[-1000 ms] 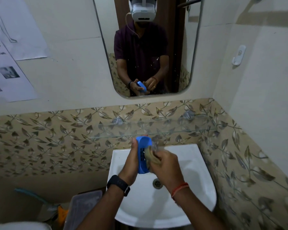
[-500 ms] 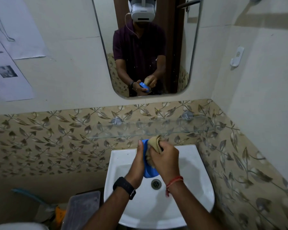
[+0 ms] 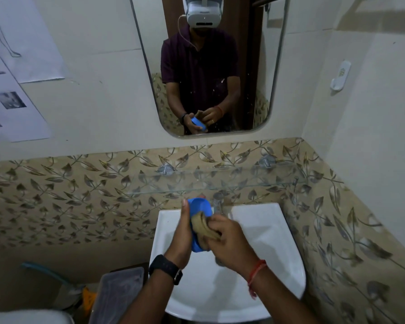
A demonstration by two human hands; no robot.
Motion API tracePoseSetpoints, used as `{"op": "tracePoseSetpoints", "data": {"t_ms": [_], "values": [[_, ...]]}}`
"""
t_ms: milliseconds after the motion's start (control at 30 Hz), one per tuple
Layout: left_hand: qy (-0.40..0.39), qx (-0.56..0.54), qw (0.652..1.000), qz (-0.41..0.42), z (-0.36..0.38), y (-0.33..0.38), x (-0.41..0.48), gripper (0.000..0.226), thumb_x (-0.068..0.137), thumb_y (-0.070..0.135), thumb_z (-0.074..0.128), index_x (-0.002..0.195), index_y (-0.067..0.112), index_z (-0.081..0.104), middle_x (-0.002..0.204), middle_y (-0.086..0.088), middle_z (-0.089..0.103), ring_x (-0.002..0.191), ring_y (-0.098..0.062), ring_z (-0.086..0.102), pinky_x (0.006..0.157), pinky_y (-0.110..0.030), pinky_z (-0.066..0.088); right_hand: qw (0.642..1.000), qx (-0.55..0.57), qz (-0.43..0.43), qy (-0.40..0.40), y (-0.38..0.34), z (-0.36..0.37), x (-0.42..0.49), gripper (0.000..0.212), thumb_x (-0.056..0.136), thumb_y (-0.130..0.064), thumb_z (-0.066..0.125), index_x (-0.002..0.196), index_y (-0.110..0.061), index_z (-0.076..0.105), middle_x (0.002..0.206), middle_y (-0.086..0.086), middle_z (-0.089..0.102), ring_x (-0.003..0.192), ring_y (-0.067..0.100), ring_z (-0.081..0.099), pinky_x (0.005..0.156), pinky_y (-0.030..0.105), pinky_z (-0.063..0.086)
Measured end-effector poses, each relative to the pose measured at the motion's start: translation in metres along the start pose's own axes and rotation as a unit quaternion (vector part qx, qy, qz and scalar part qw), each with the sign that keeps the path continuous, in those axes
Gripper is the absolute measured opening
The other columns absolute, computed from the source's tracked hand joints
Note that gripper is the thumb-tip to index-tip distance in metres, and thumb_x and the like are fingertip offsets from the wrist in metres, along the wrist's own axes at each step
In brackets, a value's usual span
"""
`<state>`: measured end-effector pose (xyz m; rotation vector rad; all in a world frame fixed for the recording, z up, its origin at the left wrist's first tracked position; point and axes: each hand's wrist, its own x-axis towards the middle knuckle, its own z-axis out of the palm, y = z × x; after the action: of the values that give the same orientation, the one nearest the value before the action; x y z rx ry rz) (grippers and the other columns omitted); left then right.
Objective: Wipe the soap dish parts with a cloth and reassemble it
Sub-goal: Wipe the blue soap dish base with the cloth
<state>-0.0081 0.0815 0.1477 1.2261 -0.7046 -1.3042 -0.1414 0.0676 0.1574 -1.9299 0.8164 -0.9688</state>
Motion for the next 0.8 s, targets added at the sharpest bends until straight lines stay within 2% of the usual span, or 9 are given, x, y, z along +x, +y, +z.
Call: {"op": "tracePoseSetpoints", "data": {"t_ms": [67,133,200,333,400,500,600,667,800], "values": [[0.000,-0.010,1.000,0.018,-0.010,-0.003,0.002,0.067,0.091,0.072,0.028,0.119,0.033,0.073,0.098,-0.014,0.077,0.082,-0.025,0.076,0.069,-0.037,0.063,0.994,-0.029,-0.020,-0.108,0.005,-0.013,-0.006,0.021,0.075,0.000,0.060,0.072,-0.020,0.067,0.081,-0.014,0.056,0.075,-0.003,0.057,0.065,0.007,0.043],[0.010,-0.050,0.999,0.005,-0.015,-0.007,0.004,0.070,0.085,0.076,0.032,0.108,0.030,0.079,0.093,-0.014,0.077,0.076,-0.024,0.074,0.068,-0.038,0.063,0.984,-0.089,-0.018,-0.157,0.013,-0.028,-0.005,0.028,0.072,-0.002,0.066,0.090,-0.021,0.075,0.089,-0.015,0.060,0.083,-0.006,0.059,0.069,0.007,0.048],[0.022,-0.102,0.994,-0.015,-0.020,-0.010,0.007,0.076,0.089,0.075,0.029,0.116,0.021,0.075,0.093,-0.014,0.078,0.075,-0.025,0.074,0.069,-0.038,0.063,0.989,-0.107,0.022,-0.103,0.016,-0.041,-0.004,0.026,0.074,-0.009,0.075,0.095,-0.024,0.076,0.084,-0.012,0.062,0.078,0.000,0.063,0.069,0.017,0.052],[0.019,-0.145,0.989,-0.024,-0.022,-0.013,0.013,0.076,0.095,0.071,0.026,0.122,0.013,0.069,0.096,-0.016,0.077,0.079,-0.030,0.075,0.072,-0.040,0.064,0.978,-0.143,0.065,0.140,0.017,-0.051,0.012,0.015,0.077,-0.003,0.073,0.066,-0.012,0.067,0.071,-0.001,0.057,0.066,0.010,0.056,0.061,0.024,0.043],[0.012,-0.143,0.989,-0.020,-0.021,-0.017,0.013,0.078,0.093,0.073,0.029,0.117,0.014,0.074,0.098,-0.016,0.077,0.082,-0.031,0.075,0.074,-0.042,0.064,0.977,-0.132,0.035,0.162,0.007,-0.045,0.024,0.012,0.077,0.000,0.071,0.070,-0.010,0.069,0.074,0.000,0.057,0.067,0.008,0.055,0.063,0.017,0.044],[0.016,-0.120,0.993,-0.007,-0.012,-0.018,0.015,0.075,0.086,0.076,0.038,0.112,0.016,0.076,0.100,-0.013,0.077,0.086,-0.028,0.076,0.072,-0.041,0.064,0.986,-0.155,-0.029,0.054,-0.015,-0.025,0.039,0.032,0.080,0.004,0.065,0.105,-0.013,0.076,0.099,0.000,0.065,0.083,0.001,0.057,0.081,0.002,0.043],[0.014,-0.122,0.992,0.002,-0.008,-0.018,0.020,0.068,0.091,0.072,0.036,0.102,0.023,0.081,0.105,-0.013,0.079,0.092,-0.026,0.077,0.067,-0.036,0.063,0.971,-0.239,-0.028,-0.002,-0.022,-0.002,0.042,0.037,0.084,0.000,0.057,0.114,-0.015,0.073,0.116,0.004,0.063,0.103,0.018,0.061,0.095,0.024,0.050],[0.019,-0.126,0.992,0.004,-0.015,-0.014,0.022,0.070,0.091,0.074,0.033,0.105,0.024,0.081,0.108,-0.014,0.078,0.095,-0.027,0.077,0.067,-0.036,0.063,0.958,-0.284,0.006,-0.030,-0.021,0.006,0.035,0.029,0.085,-0.004,0.056,0.106,-0.013,0.073,0.108,0.009,0.064,0.096,0.026,0.064,0.083,0.030,0.052],[0.001,-0.123,0.992,0.002,-0.025,-0.015,0.022,0.074,0.089,0.079,0.027,0.120,0.033,0.074,0.108,-0.012,0.078,0.092,-0.030,0.076,0.075,-0.045,0.063,0.953,-0.234,0.088,-0.172,-0.021,-0.011,0.030,0.013,0.075,-0.001,0.057,0.071,-0.009,0.067,0.074,0.008,0.061,0.073,0.030,0.064,0.054,0.021,0.042]]}}
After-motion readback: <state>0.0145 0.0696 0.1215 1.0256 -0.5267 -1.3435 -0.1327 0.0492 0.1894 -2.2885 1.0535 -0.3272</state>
